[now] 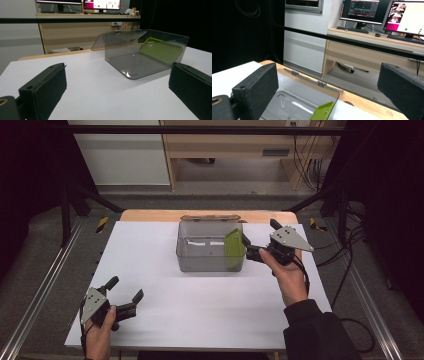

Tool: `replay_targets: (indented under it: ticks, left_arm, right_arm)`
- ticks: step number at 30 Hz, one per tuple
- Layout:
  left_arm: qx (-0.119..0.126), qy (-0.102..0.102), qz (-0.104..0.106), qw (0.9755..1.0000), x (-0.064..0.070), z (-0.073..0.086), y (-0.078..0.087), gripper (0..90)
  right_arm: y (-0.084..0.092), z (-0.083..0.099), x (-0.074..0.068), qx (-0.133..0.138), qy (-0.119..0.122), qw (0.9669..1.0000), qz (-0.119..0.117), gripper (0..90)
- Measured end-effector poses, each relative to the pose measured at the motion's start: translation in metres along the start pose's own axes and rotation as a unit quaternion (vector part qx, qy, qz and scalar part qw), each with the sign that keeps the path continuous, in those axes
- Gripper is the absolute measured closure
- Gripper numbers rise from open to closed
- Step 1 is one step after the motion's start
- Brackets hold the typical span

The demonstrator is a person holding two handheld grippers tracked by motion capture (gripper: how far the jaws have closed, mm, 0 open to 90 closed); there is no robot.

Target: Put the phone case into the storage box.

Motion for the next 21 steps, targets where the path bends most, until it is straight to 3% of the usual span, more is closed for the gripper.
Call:
replay_targets:
  ticks: [9, 21]
  left_arm:
    - [0.003, -0.002, -0.001, 1.0000, 0.000, -0.001, 0.002, 1.4]
    - [0.003, 0.003, -0.002, 1.0000, -0.003, -0.001, 0.002, 1.4]
  right_arm:
    - [0.007, 0.007, 0.003, -0.008, -0.001, 1.0000, 0.001, 3.4]
    - [0.028, 0.003, 0.008, 0.006, -0.005, 1.0000, -0.003, 2.4]
Point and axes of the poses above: each handheld gripper's, and its own axes: y roughly backward along the jaws, z roughly out of its underside, x roughly to its right, the point moved 8 cm from there along -y, roughly forward along the jaws, and after that the axes turned 13 degrees about -x, right-handed, at the moved point
